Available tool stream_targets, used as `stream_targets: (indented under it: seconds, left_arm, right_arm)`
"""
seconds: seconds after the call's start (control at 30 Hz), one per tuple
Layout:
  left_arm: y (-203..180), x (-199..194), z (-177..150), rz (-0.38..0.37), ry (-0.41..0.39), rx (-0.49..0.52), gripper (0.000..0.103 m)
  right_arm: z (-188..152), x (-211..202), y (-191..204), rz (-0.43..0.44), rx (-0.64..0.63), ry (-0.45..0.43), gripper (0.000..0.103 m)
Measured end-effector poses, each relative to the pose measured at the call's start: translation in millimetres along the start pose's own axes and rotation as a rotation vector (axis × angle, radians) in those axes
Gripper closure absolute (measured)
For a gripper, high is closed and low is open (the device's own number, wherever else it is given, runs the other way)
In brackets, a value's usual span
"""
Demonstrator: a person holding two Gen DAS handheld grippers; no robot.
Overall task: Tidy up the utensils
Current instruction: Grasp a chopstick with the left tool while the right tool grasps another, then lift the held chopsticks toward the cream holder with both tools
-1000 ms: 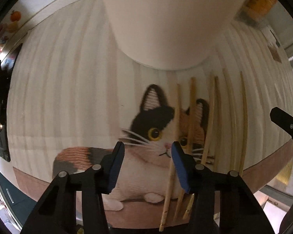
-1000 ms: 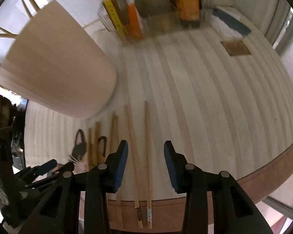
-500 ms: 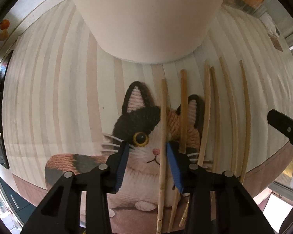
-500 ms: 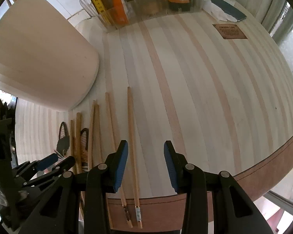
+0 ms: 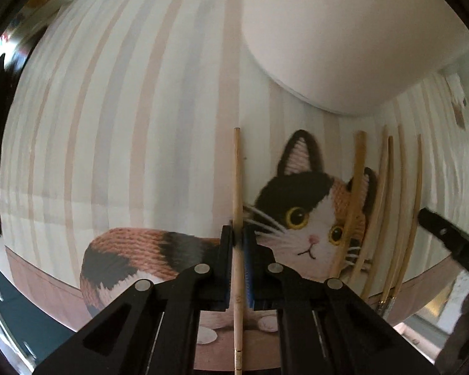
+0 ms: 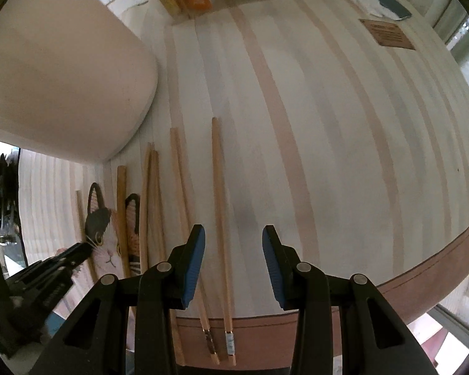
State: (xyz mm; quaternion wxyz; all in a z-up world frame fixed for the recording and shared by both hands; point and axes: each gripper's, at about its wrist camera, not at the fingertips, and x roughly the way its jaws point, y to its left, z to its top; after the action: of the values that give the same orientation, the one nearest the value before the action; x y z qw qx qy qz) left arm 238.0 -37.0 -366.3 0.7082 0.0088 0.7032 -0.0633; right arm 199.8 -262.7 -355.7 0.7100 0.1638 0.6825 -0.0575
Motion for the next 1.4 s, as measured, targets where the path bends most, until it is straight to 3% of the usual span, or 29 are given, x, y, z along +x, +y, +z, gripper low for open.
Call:
stream_targets:
  seconds: [0.13,0.17,0.23,0.27,0.5,0.63,0.97,1.23,1.4]
  left_arm:
    - [5.1,-1.2,2.7,-0.015,0.002,0.001,0.096]
    - [5.5,-1.7,3.5,-0.015,0.001,0.007,0.095]
    - [1.6,-3.2,4.1,-0.025,0.001,0.02,0.092]
    - [6.2,-5.1,-0.9,-0.028,0.001,0.024,0.091]
    - [11.8,-3.8,4.0,-0.032,-0.003,0.032,0.091]
    - [8.6,4.0,-9.9,-0.019,0.01,0.036,0.091]
    - [-3.9,1.8,-18.8,0.04,-0.007,0.069,0.098]
    - [-11.2,5.3,-23.4,0.063,-0.026,0.055,0.099]
    - [5.4,-5.2,-33.1,0.084,-0.057,0.037,0.099]
  right_arm:
    - [-2.3,11.0,17.5,-0.08,-0.079,0.014,0.065]
    - [-3.5,11.9,20.8,-0.111,-0.095,0.018,0.08]
    - [-7.6,11.7,23.6,-0.145,-0.11,0.006,0.094]
    - [-9.7,10.7,21.9,-0.144,-0.108,0.002,0.095]
    - [-35.1,4.7,7.5,-0.161,-0.105,0.033,0.096]
    - [-42.0,1.7,1.3,-0.155,-0.094,0.035,0.095]
    - [-31.7,3.2,13.4,-0.203,-0.104,0.052,0.095]
    - [-25.0,8.4,11.8,-0.183,-0.082,0.048,0.095]
    - [-24.5,4.5,3.3,-0.153,-0.054,0.031,0.095]
